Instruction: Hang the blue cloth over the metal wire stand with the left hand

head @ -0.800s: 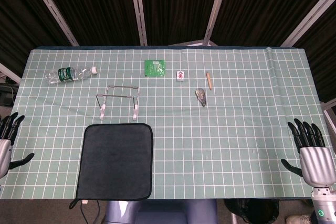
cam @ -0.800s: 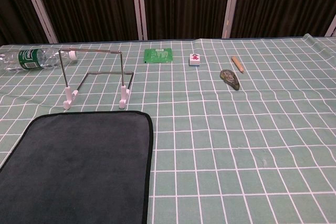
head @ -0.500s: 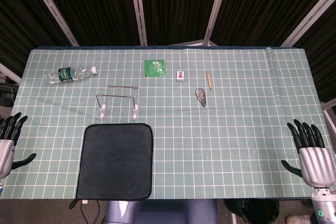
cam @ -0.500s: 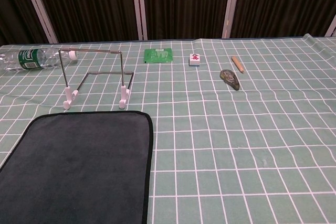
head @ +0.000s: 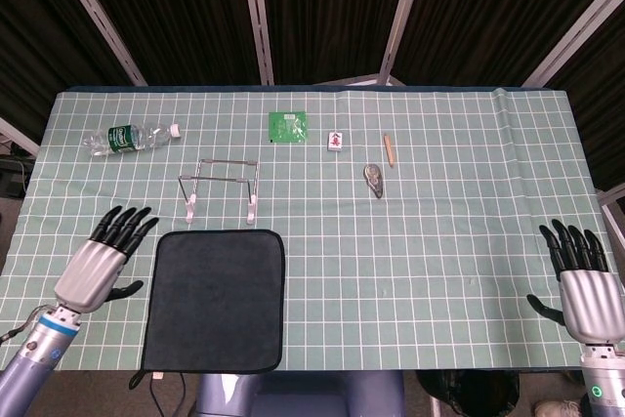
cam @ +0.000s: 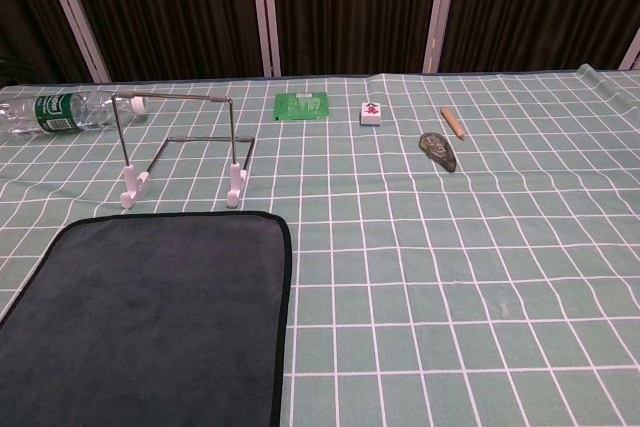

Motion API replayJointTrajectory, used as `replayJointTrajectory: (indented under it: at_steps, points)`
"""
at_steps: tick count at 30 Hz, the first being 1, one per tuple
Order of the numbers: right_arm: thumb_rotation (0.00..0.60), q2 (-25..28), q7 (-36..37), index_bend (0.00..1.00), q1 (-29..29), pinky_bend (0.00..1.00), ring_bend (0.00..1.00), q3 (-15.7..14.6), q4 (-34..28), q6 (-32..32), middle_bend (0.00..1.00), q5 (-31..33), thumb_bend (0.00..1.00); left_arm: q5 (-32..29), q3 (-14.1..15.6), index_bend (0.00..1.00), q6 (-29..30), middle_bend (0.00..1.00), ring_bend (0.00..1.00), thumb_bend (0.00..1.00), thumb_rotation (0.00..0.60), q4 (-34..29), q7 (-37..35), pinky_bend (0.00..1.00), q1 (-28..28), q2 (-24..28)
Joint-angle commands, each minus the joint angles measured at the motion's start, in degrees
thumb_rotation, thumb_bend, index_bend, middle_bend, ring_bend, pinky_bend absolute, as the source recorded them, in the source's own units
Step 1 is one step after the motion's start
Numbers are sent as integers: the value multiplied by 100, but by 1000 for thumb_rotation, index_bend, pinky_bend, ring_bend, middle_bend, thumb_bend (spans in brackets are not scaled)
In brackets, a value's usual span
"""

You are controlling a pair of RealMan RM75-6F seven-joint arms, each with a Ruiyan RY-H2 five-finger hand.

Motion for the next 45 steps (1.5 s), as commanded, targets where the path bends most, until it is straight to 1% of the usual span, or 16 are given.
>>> replayJointTrajectory:
  at_steps: [1, 2, 4, 5, 6, 8, 10, 15, 19, 24, 33, 35, 39, 45]
  points:
    - [600, -16, -23, 0, 13, 0, 0, 29, 29, -35, 0, 65, 0, 176, -29, 0, -481, 0, 0, 3, 600, -129, 379, 0, -387, -176]
    - [600, -25, -27, 0, 21, 0, 0, 40, 46, -54, 0, 92, 0, 231, -28, 2, -628, 0, 0, 12, 600, -144, 466, 0, -498, -229]
    - [600, -57, -40, 0, 44, 0, 0, 70, 111, -117, 0, 184, 0, 354, -36, 37, -968, 0, 0, 65, 600, -133, 629, 0, -770, -390]
    - [600, -71, -56, 0, 52, 0, 0, 82, 135, -143, 0, 225, 0, 416, -34, 70, -1106, 0, 0, 105, 600, -99, 675, 0, -887, -470]
    - [600, -85, -74, 0, 61, 0, 0, 92, 156, -168, 0, 262, 0, 493, -23, 125, -1263, 0, 0, 167, 600, -49, 714, 0, -1017, -564]
    - [600, -113, -116, 0, 75, 0, 0, 115, 202, -221, 0, 351, 0, 587, 1, 192, -1551, 0, 0, 246, 600, 78, 680, 0, -1254, -774]
    - [600, -140, -148, 0, 88, 0, 0, 141, 241, -267, 0, 441, 0, 633, 30, 235, -1790, 0, 0, 302, 600, 258, 553, 0, -1467, -1004]
    - [600, -177, -205, 0, 98, 0, 0, 178, 318, -342, 0, 606, 0, 682, 117, 305, -2139, 0, 0, 325, 600, 653, 383, 0, -1800, -1434]
    - [600, -189, -222, 0, 101, 0, 0, 202, 361, -374, 0, 697, 0, 653, 169, 311, -2372, 0, 0, 341, 600, 912, 390, 0, -1996, -1690]
    - [600, -200, -232, 0, 107, 0, 0, 220, 391, -407, 0, 769, 0, 598, 232, 311, -2529, 0, 0, 344, 600, 1125, 396, 0, -2160, -1900]
    - [600, -218, -253, 0, 137, 0, 0, 224, 442, -493, 0, 849, 0, 448, 304, 311, -2514, 0, 0, 346, 600, 1446, 279, 0, -2303, -2358]
    - [600, -211, -242, 0, 135, 0, 0, 225, 437, -500, 0, 864, 0, 392, 291, 312, -2533, 0, 0, 366, 600, 1509, 307, 0, -2352, -2438]
    - [600, -186, -195, 0, 130, 0, 0, 238, 431, -504, 0, 895, 0, 287, 281, 313, -2601, 0, 0, 441, 600, 1556, 390, 0, -2452, -2549]
    - [600, -154, -143, 0, 125, 0, 0, 247, 415, -523, 0, 933, 0, 169, 299, 323, -2653, 0, 0, 450, 600, 1540, 562, 0, -2513, -2617]
